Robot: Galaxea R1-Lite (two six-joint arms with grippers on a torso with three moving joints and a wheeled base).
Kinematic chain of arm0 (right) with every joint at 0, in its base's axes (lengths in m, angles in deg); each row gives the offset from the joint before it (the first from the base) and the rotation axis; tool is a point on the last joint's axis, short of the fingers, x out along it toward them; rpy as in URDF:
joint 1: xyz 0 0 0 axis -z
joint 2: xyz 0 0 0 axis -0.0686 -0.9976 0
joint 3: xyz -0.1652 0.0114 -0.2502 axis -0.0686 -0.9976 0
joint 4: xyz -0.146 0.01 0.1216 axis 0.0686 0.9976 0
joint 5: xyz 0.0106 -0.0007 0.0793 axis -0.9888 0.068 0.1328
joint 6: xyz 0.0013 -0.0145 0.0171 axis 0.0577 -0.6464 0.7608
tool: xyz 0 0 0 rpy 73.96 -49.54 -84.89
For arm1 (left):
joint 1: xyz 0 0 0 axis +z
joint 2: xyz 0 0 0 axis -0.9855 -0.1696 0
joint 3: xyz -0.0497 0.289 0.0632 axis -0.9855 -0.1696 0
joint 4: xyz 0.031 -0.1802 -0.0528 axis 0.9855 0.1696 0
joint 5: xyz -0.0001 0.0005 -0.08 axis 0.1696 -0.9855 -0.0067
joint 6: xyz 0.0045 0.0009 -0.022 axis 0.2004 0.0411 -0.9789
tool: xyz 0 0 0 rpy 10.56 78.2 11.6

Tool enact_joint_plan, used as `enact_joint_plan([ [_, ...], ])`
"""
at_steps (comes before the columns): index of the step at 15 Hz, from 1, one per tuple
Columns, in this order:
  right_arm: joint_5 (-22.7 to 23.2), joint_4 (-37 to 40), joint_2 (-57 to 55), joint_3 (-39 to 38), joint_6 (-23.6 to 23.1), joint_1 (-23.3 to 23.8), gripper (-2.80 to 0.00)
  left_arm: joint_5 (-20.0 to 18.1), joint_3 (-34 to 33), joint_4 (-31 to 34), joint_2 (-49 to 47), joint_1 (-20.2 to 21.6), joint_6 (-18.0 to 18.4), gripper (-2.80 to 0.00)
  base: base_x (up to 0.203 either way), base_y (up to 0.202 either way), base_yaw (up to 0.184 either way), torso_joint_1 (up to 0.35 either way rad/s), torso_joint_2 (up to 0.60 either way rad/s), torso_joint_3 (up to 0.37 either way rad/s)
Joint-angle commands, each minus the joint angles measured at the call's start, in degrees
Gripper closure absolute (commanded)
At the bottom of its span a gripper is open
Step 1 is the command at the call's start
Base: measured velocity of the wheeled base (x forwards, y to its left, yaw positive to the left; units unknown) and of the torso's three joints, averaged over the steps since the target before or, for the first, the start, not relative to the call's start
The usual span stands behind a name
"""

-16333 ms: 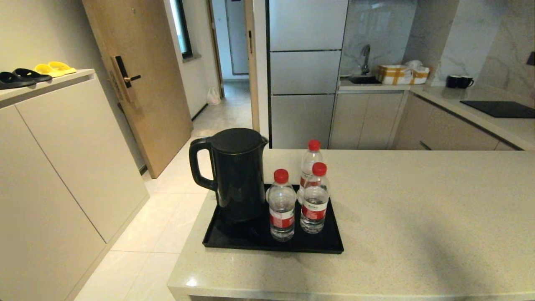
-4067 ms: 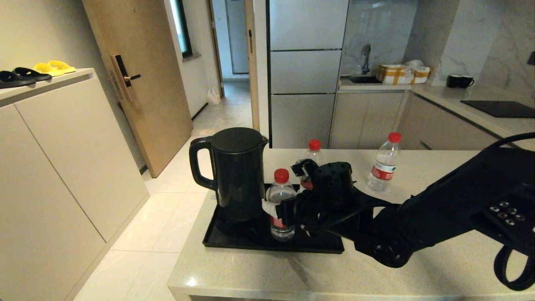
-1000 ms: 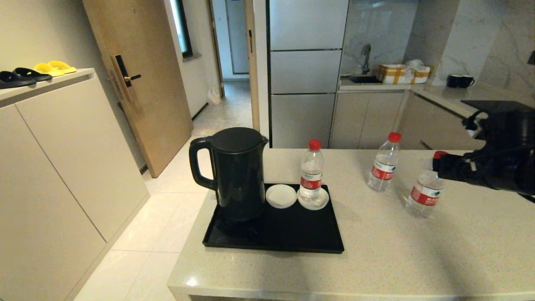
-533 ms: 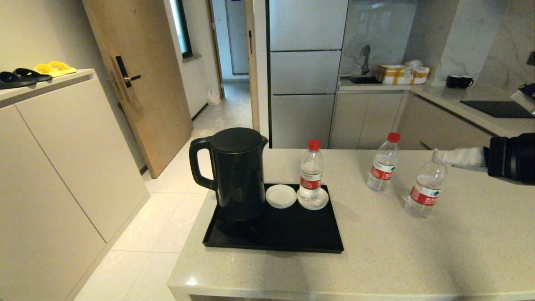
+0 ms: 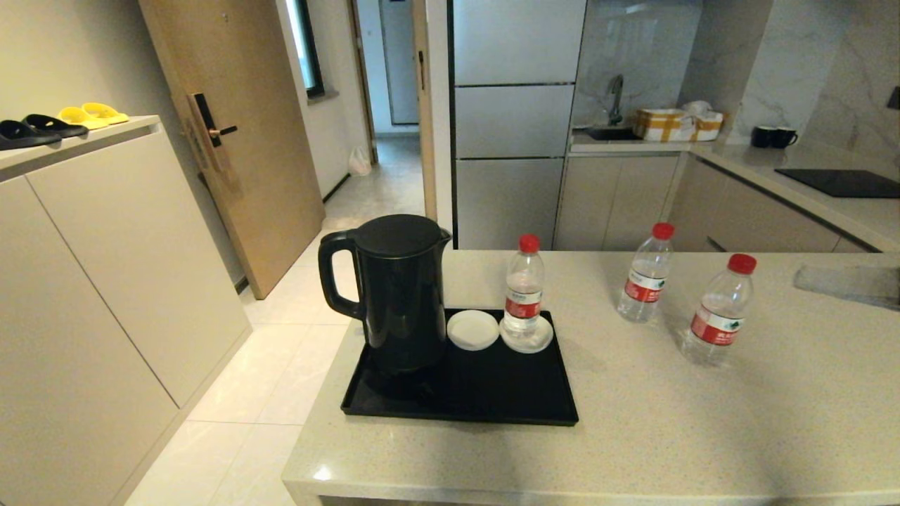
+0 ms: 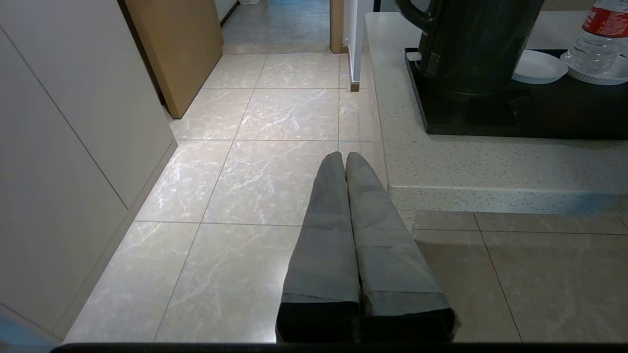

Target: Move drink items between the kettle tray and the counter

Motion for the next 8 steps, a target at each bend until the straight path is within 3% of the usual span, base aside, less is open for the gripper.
enact_joint_plan([
  [1, -4.5, 9.8, 14.9, 0.2, -0.2, 0.0, 0.0, 0.0, 0.0, 0.0, -0.1, 0.0, 0.0, 0.0, 0.0, 0.0, 0.0, 0.0, 0.0, 0.0],
  [5, -19.2, 31.3, 40.1, 2.3, -3.8, 0.1, 0.0, 0.0, 0.0, 0.0, -0.1, 0.0, 0.0, 0.0, 0.0, 0.0, 0.0, 0.0, 0.0, 0.0],
  [8, -25.3, 44.3, 57.7, 3.2, -9.4, 0.5, 0.0, 0.0, 0.0, 0.0, -0.1, 0.0, 0.0, 0.0, 0.0, 0.0, 0.0, 0.0, 0.0, 0.0],
])
